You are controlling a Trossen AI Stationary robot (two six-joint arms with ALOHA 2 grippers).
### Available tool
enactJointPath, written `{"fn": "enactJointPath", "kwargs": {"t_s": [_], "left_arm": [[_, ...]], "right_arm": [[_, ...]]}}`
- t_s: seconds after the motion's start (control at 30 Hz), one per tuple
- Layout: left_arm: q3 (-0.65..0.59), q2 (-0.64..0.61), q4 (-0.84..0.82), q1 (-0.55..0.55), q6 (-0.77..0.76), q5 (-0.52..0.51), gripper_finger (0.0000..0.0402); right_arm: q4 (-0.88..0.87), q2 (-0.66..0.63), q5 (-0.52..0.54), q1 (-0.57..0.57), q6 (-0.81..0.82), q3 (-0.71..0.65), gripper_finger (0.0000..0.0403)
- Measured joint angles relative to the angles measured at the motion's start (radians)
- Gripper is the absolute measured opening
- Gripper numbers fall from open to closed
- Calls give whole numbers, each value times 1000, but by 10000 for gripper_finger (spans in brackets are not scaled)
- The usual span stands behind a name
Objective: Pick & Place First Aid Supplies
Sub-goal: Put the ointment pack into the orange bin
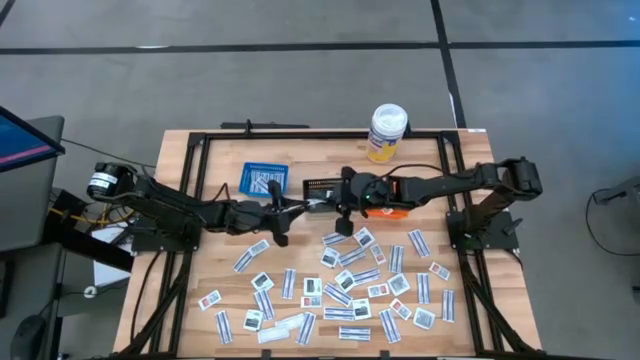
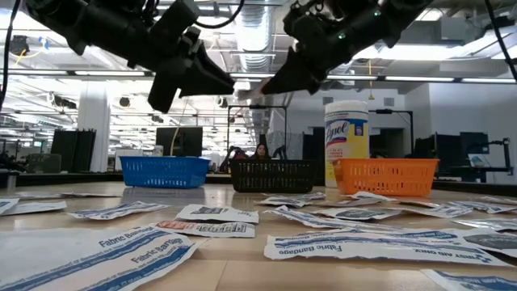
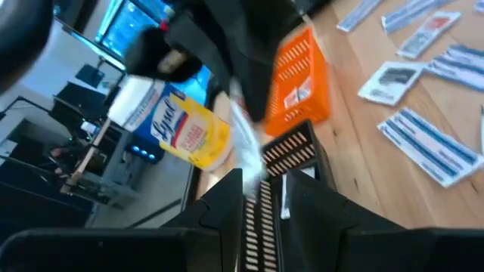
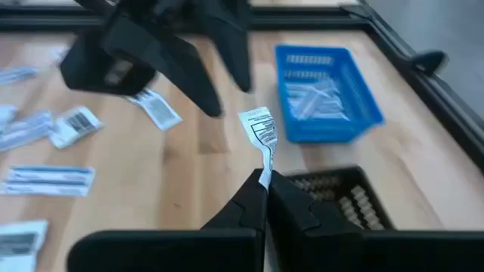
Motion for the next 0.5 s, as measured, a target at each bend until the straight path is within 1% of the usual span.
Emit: {"fn": "enactJointPath", "kwargs": {"t_s": [0.07,0.13,0.5], "left_arm": [[0,0,19,2,0,0,106],[0,0,28,8,0,3,106],[0,0,10,-10,14,15,105]], "right_arm": [[-12,5,-13,1,2,-4,1],[14,11,-18,2,2,-1,1],[28,14,-17,2,5,-2,0]]}}
